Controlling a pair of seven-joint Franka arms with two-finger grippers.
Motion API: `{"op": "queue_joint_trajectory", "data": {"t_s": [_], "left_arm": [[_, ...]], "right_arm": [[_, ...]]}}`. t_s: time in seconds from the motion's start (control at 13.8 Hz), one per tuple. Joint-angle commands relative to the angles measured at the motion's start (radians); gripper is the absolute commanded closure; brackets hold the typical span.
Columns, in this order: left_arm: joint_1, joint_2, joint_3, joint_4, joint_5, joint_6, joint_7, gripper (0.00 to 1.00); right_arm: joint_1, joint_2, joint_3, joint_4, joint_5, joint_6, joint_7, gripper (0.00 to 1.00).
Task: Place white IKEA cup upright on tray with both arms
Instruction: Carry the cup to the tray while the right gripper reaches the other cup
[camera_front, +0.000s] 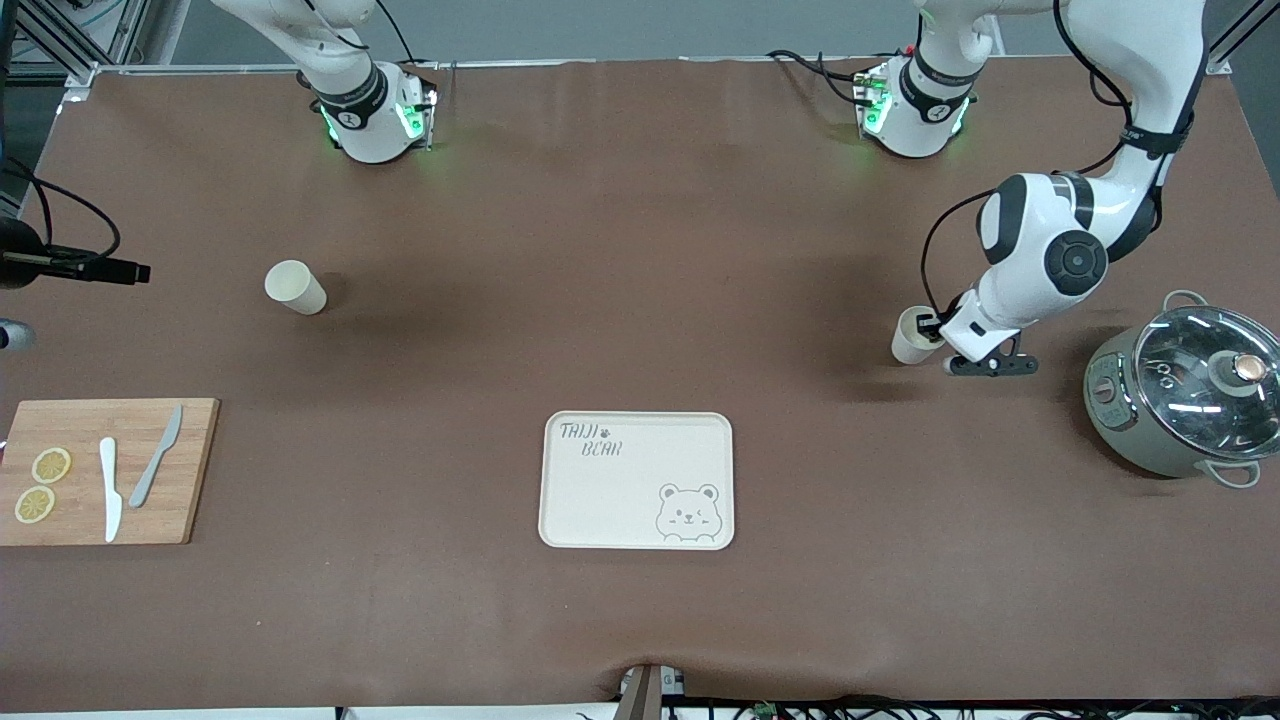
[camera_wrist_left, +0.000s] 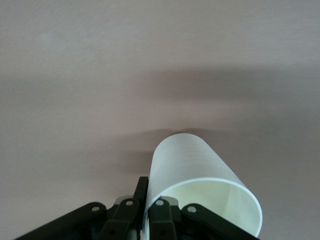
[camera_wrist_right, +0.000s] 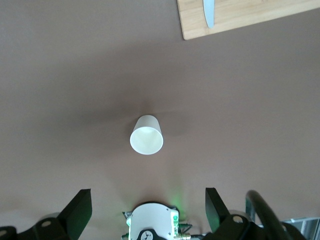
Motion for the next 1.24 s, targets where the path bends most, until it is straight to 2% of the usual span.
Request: {"op": "queue_joint_trajectory", "data": {"t_s": [0.0, 0.15, 0.36, 0.65, 1.16], "left_arm": [[0.001, -0.024, -0.031, 0.092, -0.024, -0.139, 0.004, 1.00], [0.001, -0.023, -0.075, 0.164, -0.024, -0.227, -0.012, 1.00], [-0.006, -0.011, -0.129, 0.261, -0.025, -0.318, -0.117, 1.00], [-0.016, 0.061, -0.202, 0.405, -0.091, -0.358, -0.290, 1.00], [-0.150, 0.284, -0.212, 0.685, -0.094, -0.359, -0.688, 1.00]], "right_arm": [[0.016, -0.050, 0.010, -0.053, 0.000, 0.024, 0.011, 0.00], [0.016, -0.065, 0.010, -0.106, -0.001, 0.042, 0.011, 0.00], [0.013, -0.139, 0.009, -0.244, 0.000, 0.131, 0.011, 0.00], [-0.004, -0.310, 0.002, -0.594, -0.001, 0.396, 0.008, 0.00], [-0.113, -0.326, 0.002, -0.853, -0.001, 0.680, -0.116, 0.00]]}}
